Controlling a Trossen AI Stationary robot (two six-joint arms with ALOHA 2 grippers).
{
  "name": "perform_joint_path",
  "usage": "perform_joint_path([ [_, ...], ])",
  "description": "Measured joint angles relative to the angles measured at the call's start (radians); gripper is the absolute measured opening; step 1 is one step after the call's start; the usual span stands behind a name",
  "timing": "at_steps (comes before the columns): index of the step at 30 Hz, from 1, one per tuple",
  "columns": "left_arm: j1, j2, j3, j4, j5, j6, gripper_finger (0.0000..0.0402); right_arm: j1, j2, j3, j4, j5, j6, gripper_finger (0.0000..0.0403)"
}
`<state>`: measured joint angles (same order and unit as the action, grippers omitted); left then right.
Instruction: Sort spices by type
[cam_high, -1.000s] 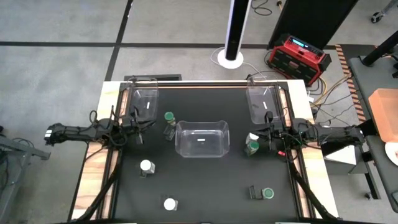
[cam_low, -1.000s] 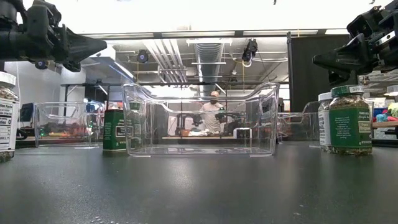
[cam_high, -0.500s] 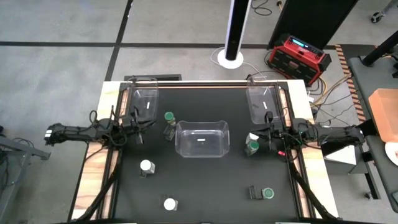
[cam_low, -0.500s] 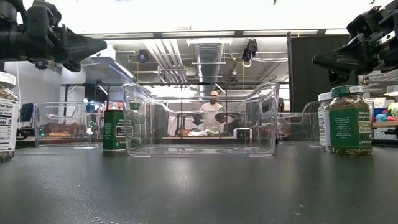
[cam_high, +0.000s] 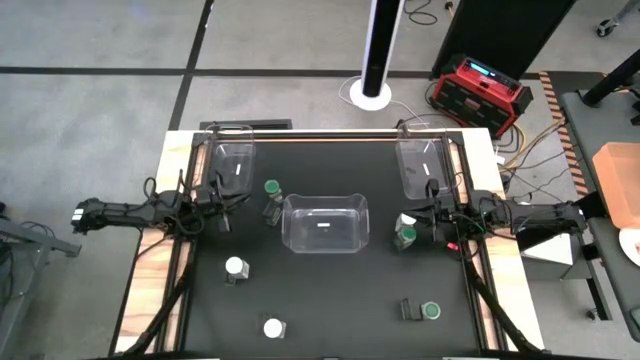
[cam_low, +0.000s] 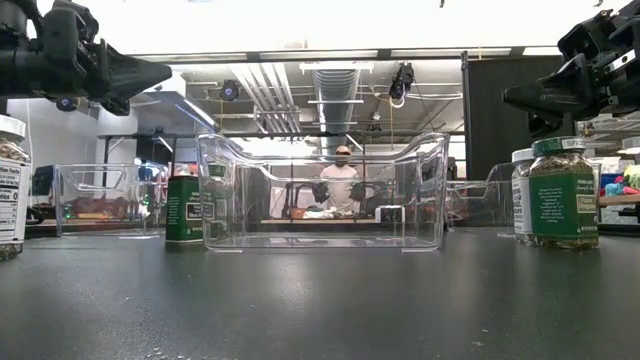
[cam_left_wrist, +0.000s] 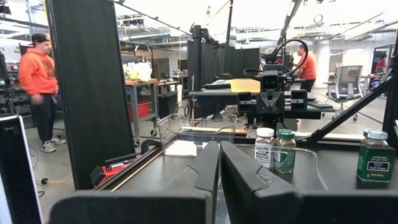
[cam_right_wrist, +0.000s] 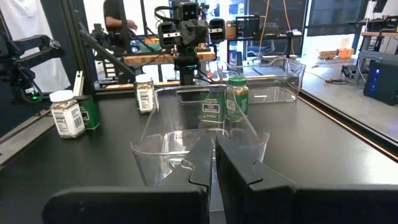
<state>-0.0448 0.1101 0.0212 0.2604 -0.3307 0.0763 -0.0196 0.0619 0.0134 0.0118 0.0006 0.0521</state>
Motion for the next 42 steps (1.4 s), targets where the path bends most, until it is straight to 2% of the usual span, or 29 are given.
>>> perform_joint_path([
  [29, 0.0, 0.0, 0.0, 0.008, 0.0, -0.004, 0.0, 0.0, 0.0, 0.0, 0.011, 0.0, 0.0, 0.0013],
  [31, 0.0, 0.0, 0.0, 0.008, 0.0, -0.032, 0.0, 0.0, 0.0, 0.0, 0.01, 0.0, 0.0, 0.0013],
  [35, 0.0, 0.0, 0.0, 0.008, 0.004, -0.237, 0.0, 0.0, 0.0, 0.0, 0.015, 0.001, 0.102, 0.0013],
  [42, 0.0, 0.0, 0.0, 0.014, 0.007, -0.263, 0.0, 0.0, 0.0, 0.0, 0.079, 0.001, 0.143, 0.0013],
])
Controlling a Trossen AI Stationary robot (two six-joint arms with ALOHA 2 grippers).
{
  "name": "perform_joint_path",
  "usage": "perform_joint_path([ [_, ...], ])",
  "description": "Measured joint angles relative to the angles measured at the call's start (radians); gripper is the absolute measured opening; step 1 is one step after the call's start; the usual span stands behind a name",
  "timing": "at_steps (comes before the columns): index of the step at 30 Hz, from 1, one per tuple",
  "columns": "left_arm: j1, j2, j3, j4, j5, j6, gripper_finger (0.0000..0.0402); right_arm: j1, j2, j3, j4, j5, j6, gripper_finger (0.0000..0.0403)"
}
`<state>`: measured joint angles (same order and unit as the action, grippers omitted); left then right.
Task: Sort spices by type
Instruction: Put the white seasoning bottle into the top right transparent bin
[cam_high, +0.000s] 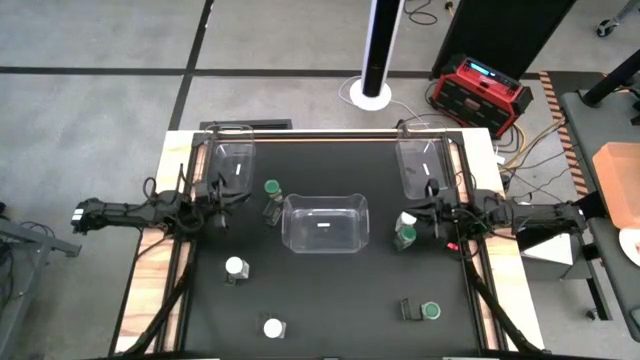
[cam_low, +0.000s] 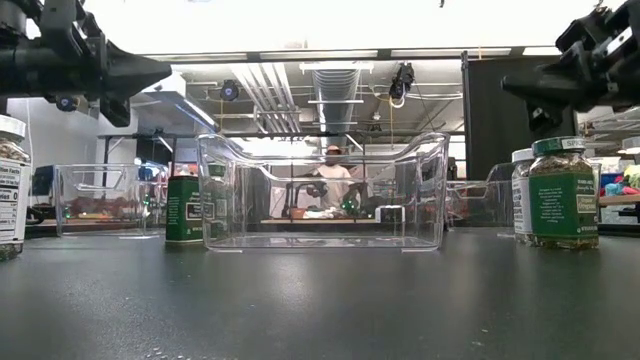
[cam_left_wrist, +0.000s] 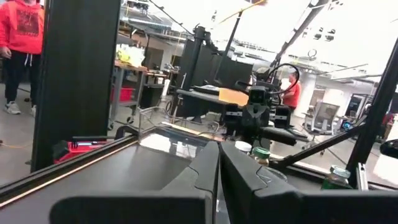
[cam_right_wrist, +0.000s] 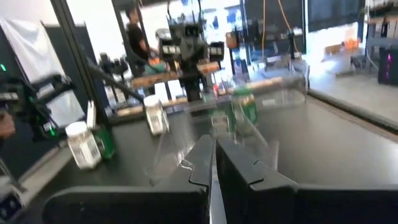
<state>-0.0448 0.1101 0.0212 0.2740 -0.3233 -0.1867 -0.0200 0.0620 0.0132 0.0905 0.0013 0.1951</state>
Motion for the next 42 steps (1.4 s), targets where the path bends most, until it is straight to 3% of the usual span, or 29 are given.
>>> perform_joint_path([
  [9, -0.004, 0.098, 0.002, 0.186, 0.019, -0.024, 0.0, 0.0, 0.058, 0.135, 0.019, 0.017, -0.024, 0.0013],
  [14, -0.004, 0.238, 0.091, 0.124, -0.048, -0.112, 0.0, 0.0, 0.186, 0.262, -0.015, 0.104, -0.036, 0.0013],
  [21, -0.004, 0.42, 0.367, -0.371, -0.108, -0.301, 0.0, 0.0, 0.355, 0.448, -0.176, 0.228, -0.038, 0.0013],
  [29, -0.006, 0.629, 0.654, -0.943, -0.07, -0.592, 0.0, 0.0, 0.426, 0.539, -0.269, 0.236, -0.039, 0.0013],
  [36, -0.008, 0.826, 0.818, -1.007, 0.171, -0.663, 0.0, 0.0, 0.426, 0.539, -0.318, 0.236, -0.036, 0.0013],
  [42, -0.037, 0.969, 0.972, -1.219, 0.181, -0.691, 0.0, 0.0, 0.426, 0.535, -0.356, 0.236, -0.012, 0.0013],
])
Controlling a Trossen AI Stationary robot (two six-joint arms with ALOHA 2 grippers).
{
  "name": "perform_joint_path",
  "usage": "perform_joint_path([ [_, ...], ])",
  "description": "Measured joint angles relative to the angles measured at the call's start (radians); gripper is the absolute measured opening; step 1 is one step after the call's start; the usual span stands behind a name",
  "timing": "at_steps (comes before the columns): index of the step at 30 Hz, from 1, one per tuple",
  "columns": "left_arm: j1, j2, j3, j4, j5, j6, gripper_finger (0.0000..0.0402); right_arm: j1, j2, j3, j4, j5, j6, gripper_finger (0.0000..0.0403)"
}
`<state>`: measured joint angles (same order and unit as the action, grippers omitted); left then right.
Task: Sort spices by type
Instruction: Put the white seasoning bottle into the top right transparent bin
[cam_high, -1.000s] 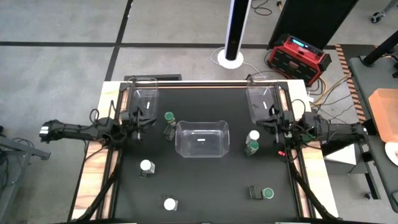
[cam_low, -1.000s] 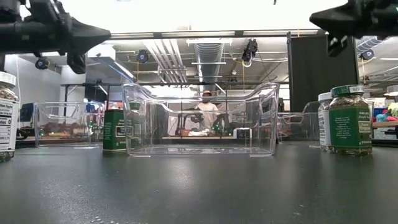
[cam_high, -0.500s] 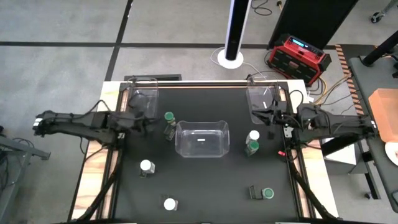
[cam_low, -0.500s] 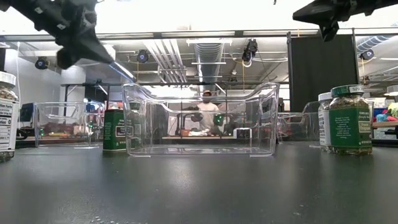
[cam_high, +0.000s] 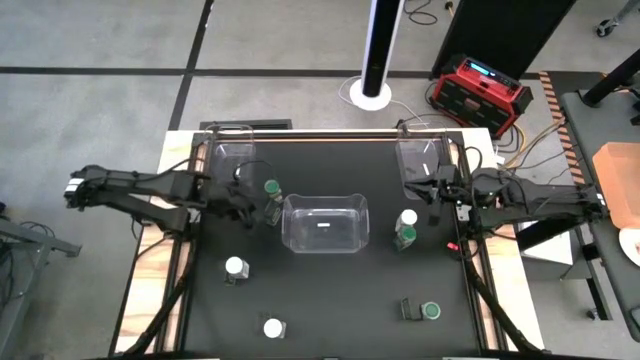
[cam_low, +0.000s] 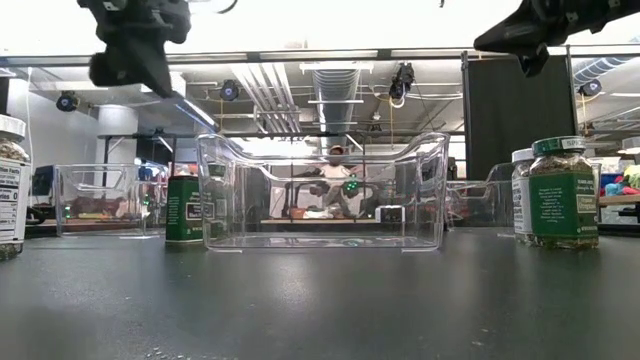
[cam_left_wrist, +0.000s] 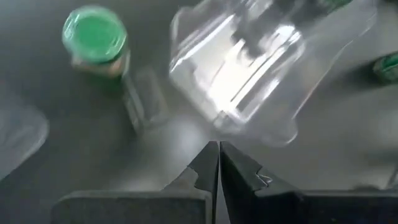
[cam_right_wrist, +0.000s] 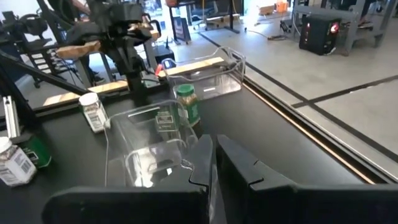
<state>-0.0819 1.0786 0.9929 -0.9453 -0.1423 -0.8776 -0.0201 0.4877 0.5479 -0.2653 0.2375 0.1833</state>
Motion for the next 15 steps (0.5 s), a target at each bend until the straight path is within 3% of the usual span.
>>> perform_joint_path([
  [5, -0.071, 0.07, 0.09, -0.168, 0.089, -0.022, 0.0, 0.0, 0.0, -0.003, 0.0, 0.0, 0.0, 0.0013],
  [10, -0.194, 0.098, 0.136, -0.198, 0.287, 0.189, 0.0, 0.0, 0.0, -0.009, -0.002, 0.0, -0.001, 0.0013],
  [15, -0.278, 0.114, 0.171, -0.231, 0.241, 0.175, 0.0008, 0.0, 0.0, -0.009, 0.0, 0.0, 0.034, 0.0013],
])
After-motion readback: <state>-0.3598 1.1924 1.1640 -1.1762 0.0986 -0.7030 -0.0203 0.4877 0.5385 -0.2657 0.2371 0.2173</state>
